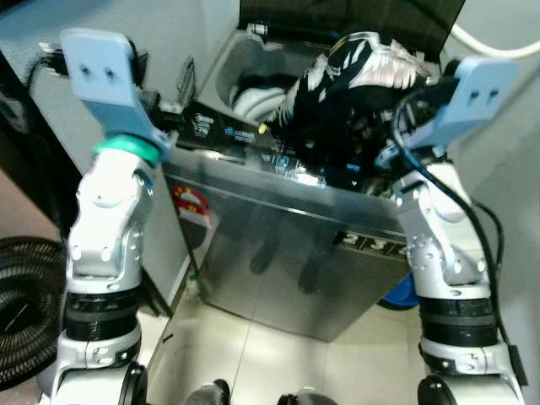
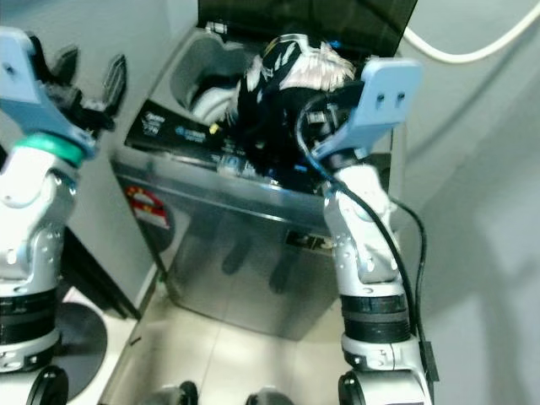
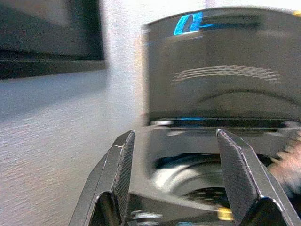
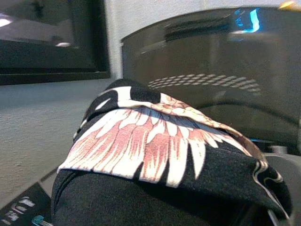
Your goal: Clothes washing
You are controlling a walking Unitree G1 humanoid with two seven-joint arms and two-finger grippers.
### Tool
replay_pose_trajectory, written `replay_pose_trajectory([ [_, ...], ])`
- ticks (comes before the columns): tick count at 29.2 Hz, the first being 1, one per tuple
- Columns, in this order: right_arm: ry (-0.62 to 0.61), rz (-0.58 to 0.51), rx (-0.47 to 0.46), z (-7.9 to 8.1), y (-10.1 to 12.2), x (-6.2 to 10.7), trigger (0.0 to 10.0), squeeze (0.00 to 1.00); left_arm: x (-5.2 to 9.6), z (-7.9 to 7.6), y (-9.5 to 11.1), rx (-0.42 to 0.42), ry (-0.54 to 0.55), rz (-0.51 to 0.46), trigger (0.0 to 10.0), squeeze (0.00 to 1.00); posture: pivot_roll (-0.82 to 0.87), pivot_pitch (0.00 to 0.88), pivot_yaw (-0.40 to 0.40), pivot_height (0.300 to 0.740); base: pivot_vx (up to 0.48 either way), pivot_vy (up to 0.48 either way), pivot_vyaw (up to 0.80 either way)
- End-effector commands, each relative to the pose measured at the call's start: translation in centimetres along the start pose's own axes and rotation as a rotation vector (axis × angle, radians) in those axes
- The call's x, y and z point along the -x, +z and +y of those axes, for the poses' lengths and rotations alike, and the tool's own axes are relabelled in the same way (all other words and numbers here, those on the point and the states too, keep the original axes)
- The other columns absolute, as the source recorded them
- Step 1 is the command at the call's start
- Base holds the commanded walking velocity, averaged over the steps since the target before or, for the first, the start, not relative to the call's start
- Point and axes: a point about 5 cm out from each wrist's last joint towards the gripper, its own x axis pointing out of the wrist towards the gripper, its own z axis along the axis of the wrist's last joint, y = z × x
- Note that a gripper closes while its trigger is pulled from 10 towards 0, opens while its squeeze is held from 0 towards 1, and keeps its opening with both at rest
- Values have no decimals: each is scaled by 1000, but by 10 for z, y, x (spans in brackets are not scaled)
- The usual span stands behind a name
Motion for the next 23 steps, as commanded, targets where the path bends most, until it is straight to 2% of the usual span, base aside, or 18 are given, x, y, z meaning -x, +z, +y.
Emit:
replay_pose_trajectory([
  [1, 1, -11, -3, 0, 1, 1, 10000, 0, 1, 2, -4, -7, 7, 17, 10000, 0, 14, 59, 1, 740, -251, 0, 0],
  [15, 8, 0, 4, 1, -1, 2, 10000, 0, 1, 2, -3, -6, 8, 17, 10000, 0, 15, 63, 0, 740, -250, 0, 0],
  [17, 25, 12, 27, 3, -3, 2, 10000, 0, 1, 2, -4, -7, 10, 18, 10000, 0, 15, 63, 1, 740, 0, 0, 0],
  [23, 42, 25, 69, 5, -7, 4, 10000, 0, 1, 1, -7, -12, 9, 34, 10000, 0, 15, 63, 2, 740, 0, 0, 765],
])
